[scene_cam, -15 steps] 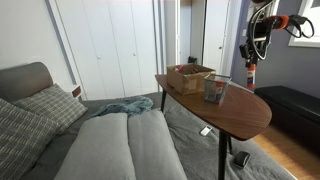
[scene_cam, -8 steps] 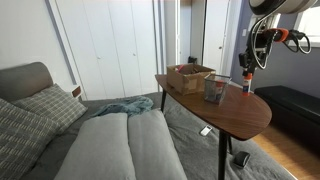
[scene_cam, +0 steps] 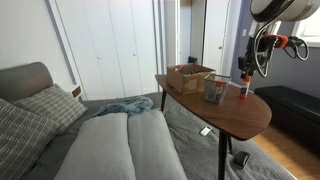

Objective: Remove the glue sticks from the basket and put them on the table

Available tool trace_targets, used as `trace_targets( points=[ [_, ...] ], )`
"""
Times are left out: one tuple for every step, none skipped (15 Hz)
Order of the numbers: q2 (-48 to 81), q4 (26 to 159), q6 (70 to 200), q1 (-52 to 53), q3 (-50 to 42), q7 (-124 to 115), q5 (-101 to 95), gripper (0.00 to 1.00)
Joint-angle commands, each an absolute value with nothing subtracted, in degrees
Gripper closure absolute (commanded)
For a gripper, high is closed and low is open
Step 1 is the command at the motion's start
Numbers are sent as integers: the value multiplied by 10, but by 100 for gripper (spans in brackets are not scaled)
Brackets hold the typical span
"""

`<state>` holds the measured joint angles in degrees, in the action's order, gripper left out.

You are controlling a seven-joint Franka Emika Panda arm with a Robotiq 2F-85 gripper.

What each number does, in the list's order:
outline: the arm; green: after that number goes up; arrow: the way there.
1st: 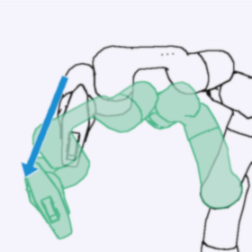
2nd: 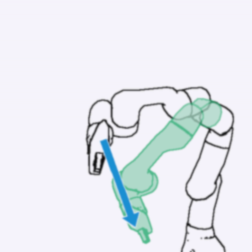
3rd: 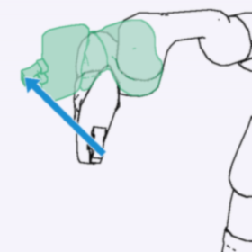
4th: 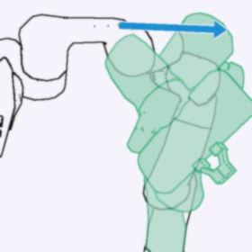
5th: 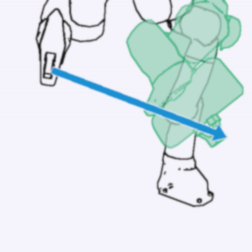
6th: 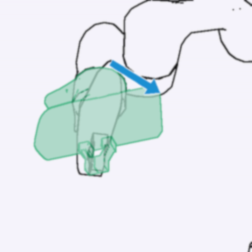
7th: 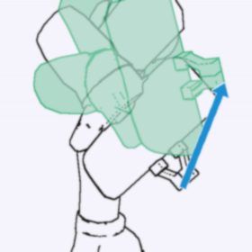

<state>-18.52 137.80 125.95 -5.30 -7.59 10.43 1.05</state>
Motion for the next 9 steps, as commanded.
trace_targets(
  points=[
    [-212,1386,1268,-46,-82,123,26,31],
    [-221,1381,1260,-48,-81,122,20,24],
    [-228,1376,1251,-47,-81,125,20,17],
    [-240,1370,1241,-46,-79,121,20,8],
    [-250,1364,1228,-44,-77,117,21,3],
    [-260,1357,1213,-40,-76,116,25,0],
    [-268,1350,1200,-37,-73,113,25,0],
    [-274,1342,1177,-31,-68,110,26,0],
    [-279,1335,1157,-26,-63,106,26,0]
  ],
)
